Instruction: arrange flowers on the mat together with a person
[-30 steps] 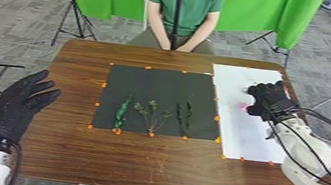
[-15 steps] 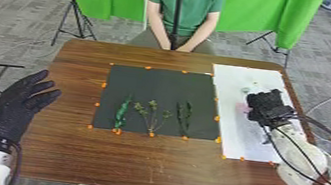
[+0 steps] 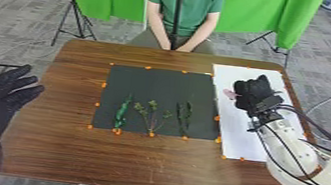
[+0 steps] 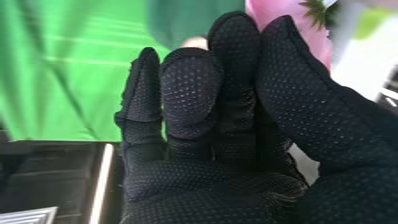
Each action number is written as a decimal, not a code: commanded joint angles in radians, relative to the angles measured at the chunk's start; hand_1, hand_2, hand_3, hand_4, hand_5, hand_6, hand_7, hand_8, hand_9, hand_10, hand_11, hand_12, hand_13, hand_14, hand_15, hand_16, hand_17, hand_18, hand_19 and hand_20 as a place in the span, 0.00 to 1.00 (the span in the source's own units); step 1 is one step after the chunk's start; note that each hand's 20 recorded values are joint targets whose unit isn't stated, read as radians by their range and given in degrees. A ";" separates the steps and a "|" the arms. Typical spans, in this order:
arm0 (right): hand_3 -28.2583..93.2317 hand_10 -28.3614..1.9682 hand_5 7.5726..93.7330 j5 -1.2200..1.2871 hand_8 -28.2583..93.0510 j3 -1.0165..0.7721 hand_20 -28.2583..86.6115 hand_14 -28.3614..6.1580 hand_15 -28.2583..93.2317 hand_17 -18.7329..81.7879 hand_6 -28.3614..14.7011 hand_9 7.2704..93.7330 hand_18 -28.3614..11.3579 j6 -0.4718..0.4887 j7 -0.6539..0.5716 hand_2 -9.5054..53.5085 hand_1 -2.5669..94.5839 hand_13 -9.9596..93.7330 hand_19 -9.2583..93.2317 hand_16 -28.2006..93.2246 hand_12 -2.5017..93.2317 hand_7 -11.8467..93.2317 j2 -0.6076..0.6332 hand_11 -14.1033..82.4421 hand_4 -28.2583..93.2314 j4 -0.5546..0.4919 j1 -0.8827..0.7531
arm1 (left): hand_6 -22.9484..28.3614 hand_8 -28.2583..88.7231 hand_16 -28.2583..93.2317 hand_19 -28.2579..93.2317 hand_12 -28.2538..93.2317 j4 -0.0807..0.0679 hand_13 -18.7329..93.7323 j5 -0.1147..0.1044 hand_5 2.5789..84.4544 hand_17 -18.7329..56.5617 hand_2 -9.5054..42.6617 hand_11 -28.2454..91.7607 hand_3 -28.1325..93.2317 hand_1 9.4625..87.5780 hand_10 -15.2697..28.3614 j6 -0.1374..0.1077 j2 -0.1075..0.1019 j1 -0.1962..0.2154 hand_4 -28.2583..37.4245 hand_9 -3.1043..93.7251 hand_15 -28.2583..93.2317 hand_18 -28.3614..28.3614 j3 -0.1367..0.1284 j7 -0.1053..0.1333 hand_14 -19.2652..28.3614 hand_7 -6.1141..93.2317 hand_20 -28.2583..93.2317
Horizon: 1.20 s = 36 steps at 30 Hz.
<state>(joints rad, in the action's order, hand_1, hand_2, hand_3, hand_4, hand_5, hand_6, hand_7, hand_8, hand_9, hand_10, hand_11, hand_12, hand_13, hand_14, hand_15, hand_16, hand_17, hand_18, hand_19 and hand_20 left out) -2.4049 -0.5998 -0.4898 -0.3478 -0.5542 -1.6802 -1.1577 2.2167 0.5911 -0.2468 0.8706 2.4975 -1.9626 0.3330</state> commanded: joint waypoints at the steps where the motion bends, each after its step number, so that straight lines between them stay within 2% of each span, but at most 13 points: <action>1: 0.95 0.71 0.69 0.036 0.22 0.193 0.63 0.67 0.77 0.46 0.74 0.82 0.31 -0.006 0.176 0.00 0.49 0.74 0.78 0.56 0.61 0.65 -0.244 0.45 0.03 0.004 0.290 | 0.50 0.16 0.23 0.65 0.37 -0.011 0.44 -0.015 0.42 0.20 0.20 0.48 0.81 0.24 0.67 -0.018 -0.013 0.005 0.05 0.38 0.56 0.90 0.006 0.002 0.78 0.29 0.31; 7: 0.95 0.70 0.69 0.059 0.21 0.354 0.63 0.67 0.77 0.46 0.73 0.81 0.31 0.001 0.248 0.00 0.48 0.74 0.78 0.56 0.61 0.66 -0.412 0.46 0.04 0.061 0.435 | 0.50 0.16 0.23 0.65 0.37 -0.024 0.44 -0.009 0.42 0.21 0.20 0.48 0.81 0.24 0.67 -0.010 -0.026 -0.033 0.05 0.38 0.56 0.90 0.041 -0.011 0.78 0.29 0.31; 11: 0.95 0.71 0.68 0.071 0.21 0.426 0.63 0.68 0.77 0.46 0.74 0.80 0.32 -0.004 0.264 0.00 0.48 0.74 0.78 0.56 0.60 0.67 -0.488 0.47 0.03 0.087 0.488 | 0.49 0.16 0.23 0.65 0.37 -0.030 0.44 -0.013 0.42 0.21 0.21 0.48 0.80 0.24 0.67 -0.017 -0.035 -0.047 0.06 0.38 0.56 0.90 0.057 -0.003 0.78 0.29 0.31; 14: 0.95 0.70 0.68 0.075 0.20 0.460 0.63 0.68 0.77 0.46 0.74 0.80 0.32 -0.003 0.298 0.00 0.48 0.74 0.78 0.56 0.60 0.67 -0.555 0.47 0.03 0.145 0.519 | 0.50 0.16 0.23 0.65 0.37 -0.038 0.44 -0.011 0.42 0.21 0.21 0.48 0.80 0.24 0.67 -0.022 -0.037 -0.065 0.06 0.38 0.55 0.90 0.067 -0.012 0.78 0.29 0.31; 16: 0.95 0.71 0.68 0.078 0.20 0.513 0.63 0.68 0.77 0.46 0.74 0.80 0.32 0.002 0.276 0.00 0.48 0.73 0.77 0.56 0.60 0.67 -0.579 0.47 0.03 0.153 0.554 | 0.49 0.16 0.23 0.65 0.37 -0.041 0.44 -0.013 0.42 0.20 0.21 0.48 0.80 0.24 0.67 -0.021 -0.041 -0.067 0.06 0.38 0.56 0.90 0.069 -0.006 0.78 0.29 0.31; 19: 0.95 0.71 0.68 0.083 0.20 0.581 0.63 0.68 0.77 0.46 0.74 0.80 0.32 -0.007 0.262 0.00 0.49 0.73 0.77 0.56 0.60 0.67 -0.625 0.47 0.02 0.198 0.597 | 0.49 0.16 0.24 0.65 0.37 -0.049 0.44 -0.010 0.42 0.21 0.21 0.48 0.80 0.24 0.67 -0.016 -0.050 -0.084 0.06 0.38 0.56 0.90 0.076 -0.016 0.78 0.29 0.31; 20: 0.95 0.71 0.68 0.089 0.20 0.615 0.63 0.68 0.77 0.46 0.74 0.80 0.32 -0.023 0.253 0.00 0.49 0.73 0.77 0.56 0.60 0.67 -0.644 0.47 0.02 0.220 0.620 | 0.50 0.16 0.24 0.65 0.37 -0.051 0.44 -0.012 0.42 0.21 0.20 0.48 0.80 0.24 0.67 -0.021 -0.054 -0.090 0.06 0.38 0.56 0.90 0.080 -0.011 0.78 0.29 0.31; 22: 0.95 0.72 0.68 0.075 0.19 0.640 0.63 0.67 0.77 0.46 0.74 0.80 0.32 0.001 0.235 0.00 0.49 0.73 0.77 0.56 0.60 0.67 -0.665 0.47 0.01 0.233 0.633 | 0.50 0.16 0.24 0.65 0.37 -0.053 0.44 -0.013 0.42 0.20 0.21 0.48 0.80 0.24 0.67 -0.016 -0.059 -0.099 0.06 0.38 0.56 0.90 0.084 -0.013 0.78 0.29 0.31; 24: 0.95 0.72 0.68 0.084 0.19 0.703 0.63 0.68 0.77 0.46 0.74 0.80 0.32 -0.016 0.198 0.00 0.49 0.73 0.77 0.56 0.60 0.67 -0.677 0.47 0.01 0.234 0.668 | 0.50 0.16 0.24 0.65 0.37 -0.044 0.44 -0.016 0.42 0.20 0.21 0.48 0.80 0.24 0.67 -0.019 -0.071 -0.081 0.06 0.38 0.56 0.90 0.085 0.002 0.78 0.29 0.31; 25: 0.95 0.72 0.68 0.077 0.19 0.704 0.63 0.68 0.77 0.46 0.75 0.80 0.32 -0.004 0.202 0.00 0.49 0.73 0.77 0.56 0.60 0.67 -0.688 0.47 0.01 0.248 0.666 | 0.50 0.16 0.24 0.65 0.37 -0.044 0.44 -0.015 0.42 0.20 0.21 0.48 0.80 0.24 0.67 -0.017 -0.070 -0.082 0.06 0.38 0.56 0.90 0.082 -0.004 0.78 0.29 0.31; 26: 0.95 0.72 0.68 0.085 0.19 0.731 0.63 0.68 0.77 0.46 0.75 0.79 0.32 -0.017 0.183 0.00 0.49 0.73 0.77 0.56 0.60 0.67 -0.693 0.47 0.01 0.253 0.684 | 0.50 0.16 0.24 0.65 0.37 -0.046 0.44 -0.016 0.42 0.20 0.21 0.48 0.80 0.24 0.67 -0.017 -0.077 -0.090 0.06 0.38 0.56 0.90 0.090 0.001 0.78 0.29 0.31; 30: 0.95 0.73 0.68 0.094 0.20 0.774 0.63 0.68 0.77 0.46 0.74 0.80 0.32 -0.018 0.144 0.00 0.49 0.73 0.78 0.56 0.61 0.67 -0.711 0.46 0.00 0.278 0.711 | 0.50 0.16 0.24 0.65 0.37 -0.041 0.44 -0.018 0.43 0.20 0.20 0.48 0.81 0.24 0.68 -0.019 -0.088 -0.080 0.06 0.38 0.56 0.90 0.092 0.010 0.78 0.29 0.31; 36: 0.94 0.73 0.67 0.094 0.21 0.799 0.63 0.68 0.77 0.46 0.75 0.80 0.32 -0.009 0.121 0.00 0.49 0.73 0.78 0.56 0.61 0.67 -0.735 0.46 0.00 0.330 0.728 | 0.50 0.16 0.23 0.65 0.37 -0.043 0.44 -0.019 0.43 0.20 0.20 0.48 0.81 0.24 0.68 -0.019 -0.092 -0.083 0.05 0.38 0.56 0.90 0.100 0.012 0.78 0.29 0.31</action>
<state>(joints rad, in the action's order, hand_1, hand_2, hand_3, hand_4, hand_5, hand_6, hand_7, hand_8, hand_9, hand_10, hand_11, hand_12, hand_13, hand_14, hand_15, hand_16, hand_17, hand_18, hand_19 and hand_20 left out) -2.3076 0.1861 -0.4973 -0.1994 -1.2618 -1.3995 -0.4686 2.1733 0.5797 -0.2619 0.7828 2.4017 -1.8722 0.3408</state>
